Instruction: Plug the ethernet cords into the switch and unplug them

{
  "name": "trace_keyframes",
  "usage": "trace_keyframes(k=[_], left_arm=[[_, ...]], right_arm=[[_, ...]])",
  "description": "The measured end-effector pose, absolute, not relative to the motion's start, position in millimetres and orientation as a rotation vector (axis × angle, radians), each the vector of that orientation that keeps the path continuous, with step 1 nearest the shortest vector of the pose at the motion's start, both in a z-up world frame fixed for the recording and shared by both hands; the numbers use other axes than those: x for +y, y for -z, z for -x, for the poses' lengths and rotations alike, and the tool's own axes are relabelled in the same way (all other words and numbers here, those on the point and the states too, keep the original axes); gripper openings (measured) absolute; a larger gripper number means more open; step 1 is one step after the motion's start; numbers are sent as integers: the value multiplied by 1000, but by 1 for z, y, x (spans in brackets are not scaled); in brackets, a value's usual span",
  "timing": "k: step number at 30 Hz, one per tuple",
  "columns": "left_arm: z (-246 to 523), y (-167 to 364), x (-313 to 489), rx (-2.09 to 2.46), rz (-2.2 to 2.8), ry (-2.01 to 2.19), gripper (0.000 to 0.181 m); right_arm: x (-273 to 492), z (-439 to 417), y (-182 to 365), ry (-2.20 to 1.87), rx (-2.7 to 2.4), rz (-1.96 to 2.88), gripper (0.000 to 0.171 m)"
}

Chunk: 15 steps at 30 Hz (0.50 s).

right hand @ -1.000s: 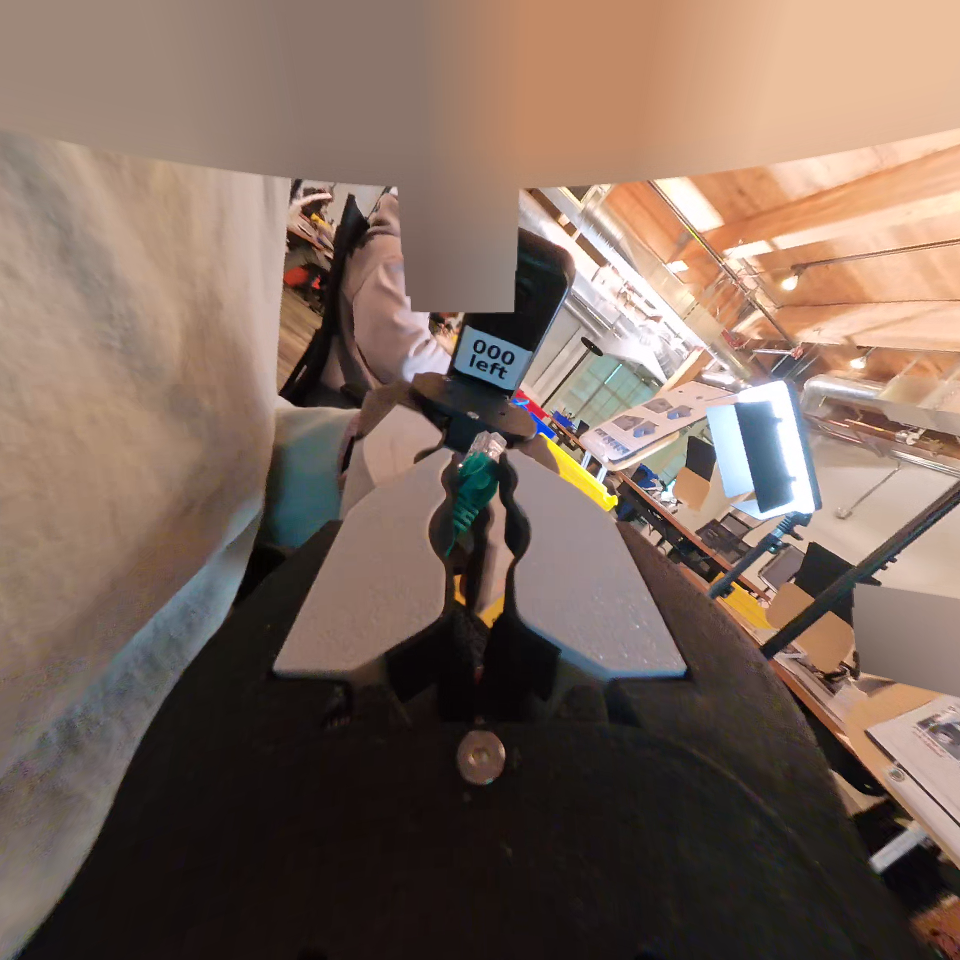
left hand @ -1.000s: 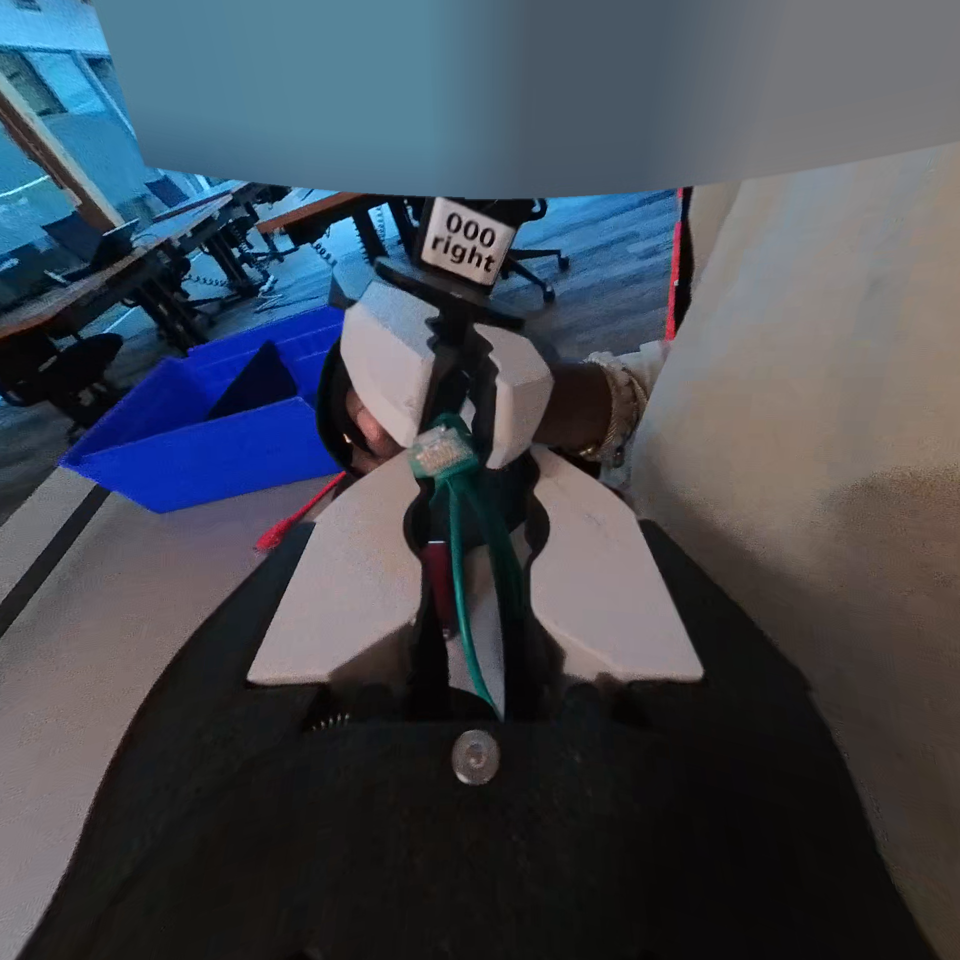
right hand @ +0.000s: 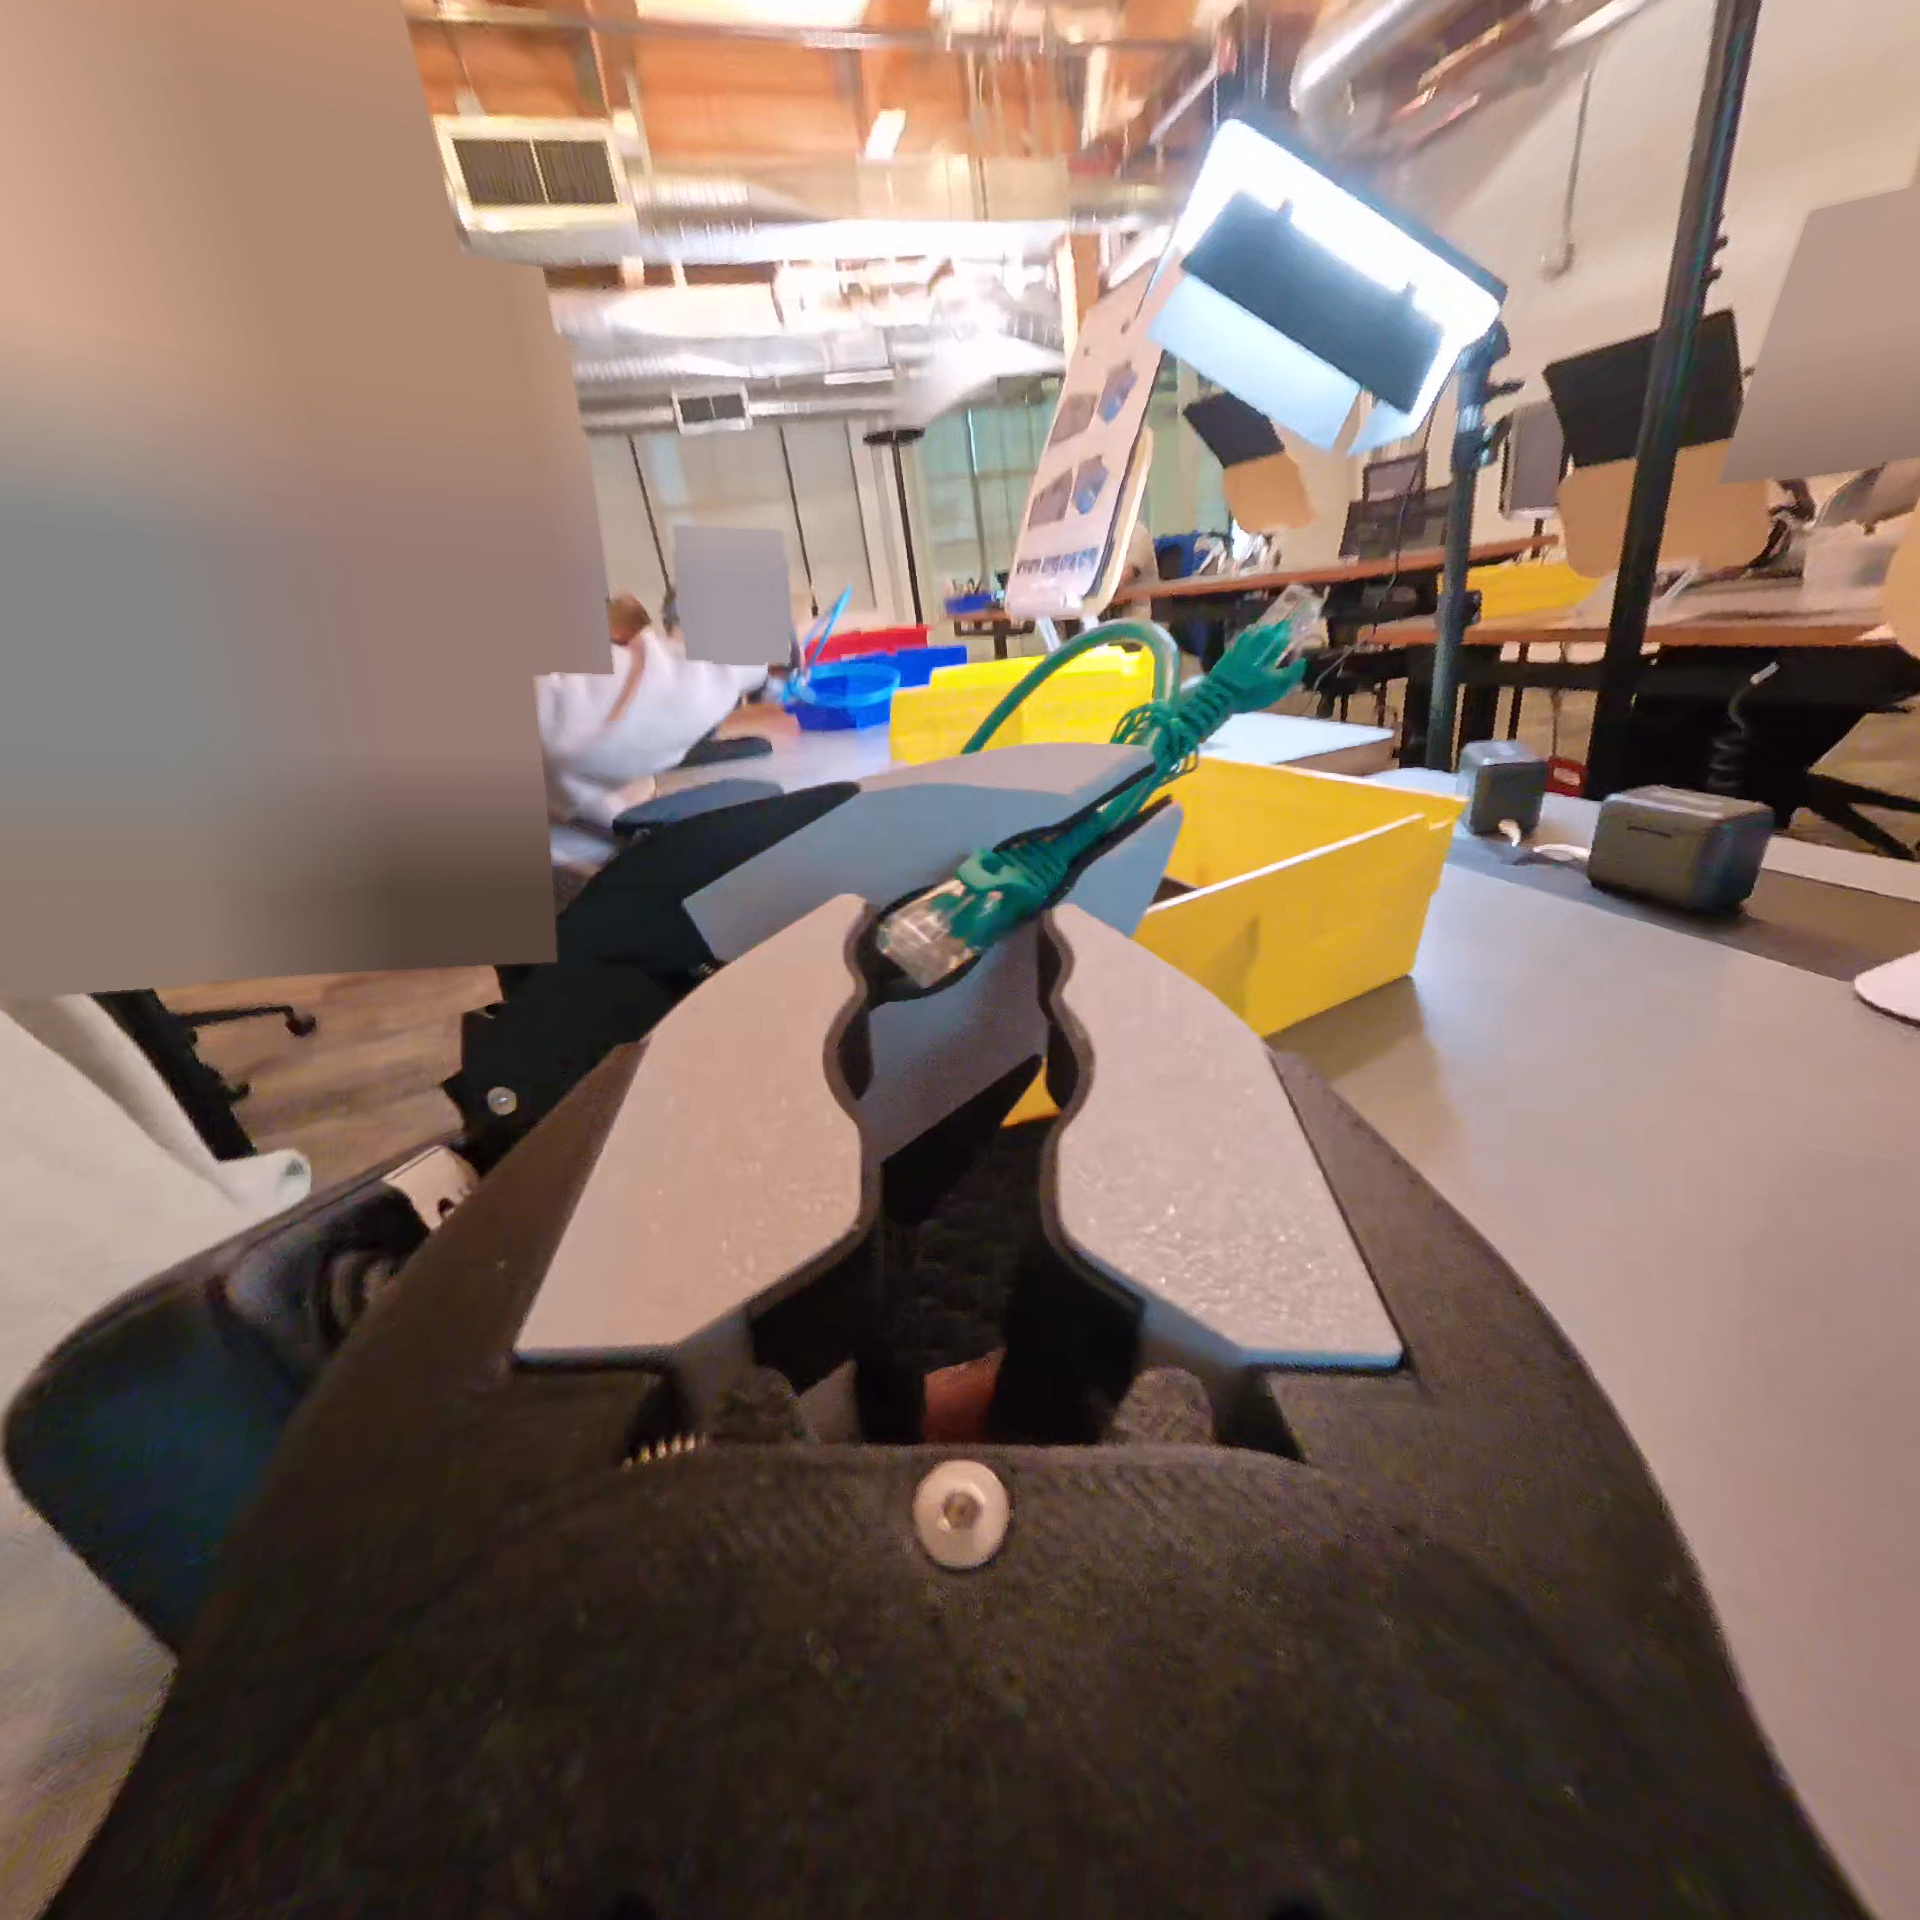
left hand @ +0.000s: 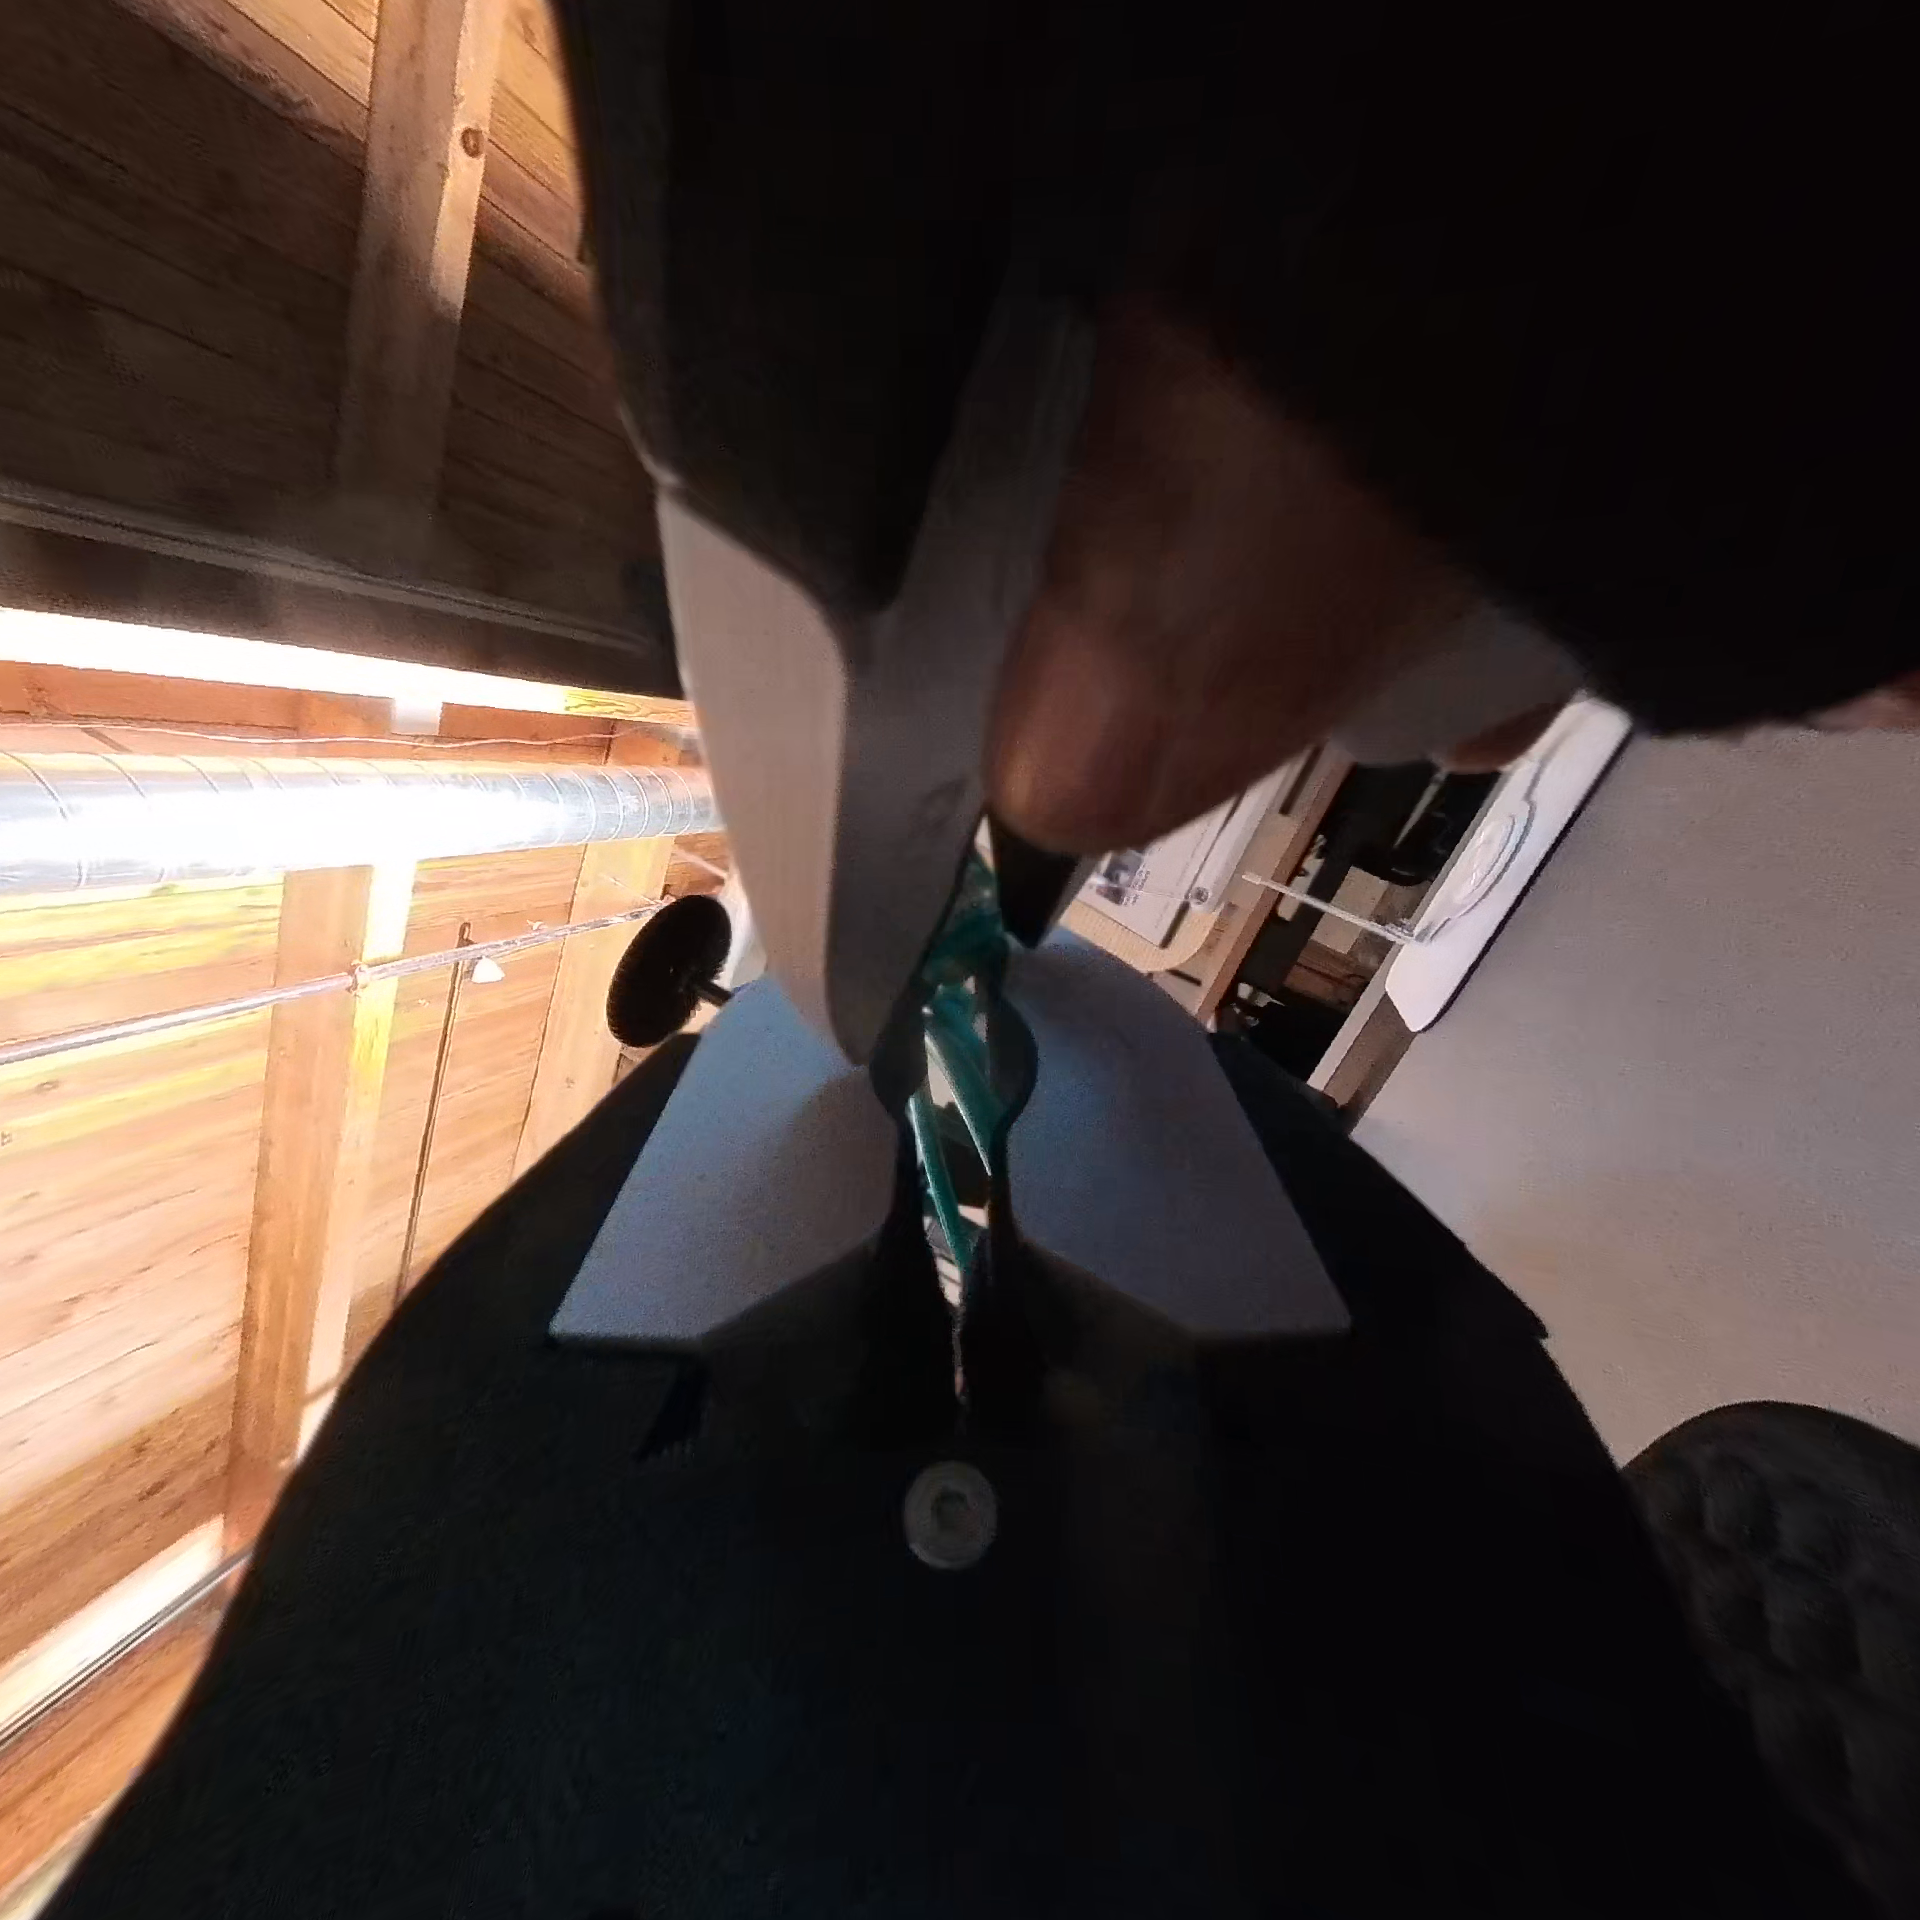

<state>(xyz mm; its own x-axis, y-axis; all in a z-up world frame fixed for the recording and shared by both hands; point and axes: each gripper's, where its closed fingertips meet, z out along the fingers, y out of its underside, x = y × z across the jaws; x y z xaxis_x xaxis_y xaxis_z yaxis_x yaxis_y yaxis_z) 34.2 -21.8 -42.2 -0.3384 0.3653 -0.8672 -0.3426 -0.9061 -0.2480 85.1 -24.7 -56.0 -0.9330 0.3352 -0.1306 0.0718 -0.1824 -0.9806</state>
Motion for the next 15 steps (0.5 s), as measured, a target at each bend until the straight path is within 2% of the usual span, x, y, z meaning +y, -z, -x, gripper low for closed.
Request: trace_keyframes(k=[4, 7, 10, 15], left_arm=[[-32, 47, -18, 23, 1491, -2289, 7], [-33, 56, -5, 114, 1570, -2148, 25], [-45, 62, 9, 167, 1662, -1819, 37], [-91, 35, 7, 55, 1655, -1092, 40]], right_arm=[[-18, -81, 63, -2120, -1904, 450, 22], [-2, -70, 65, -1947, -1851, 365, 14], [12, -67, 65, -1835, -1853, 267, 12], [31, -68, 69, -1766, -1865, 113, 12]])
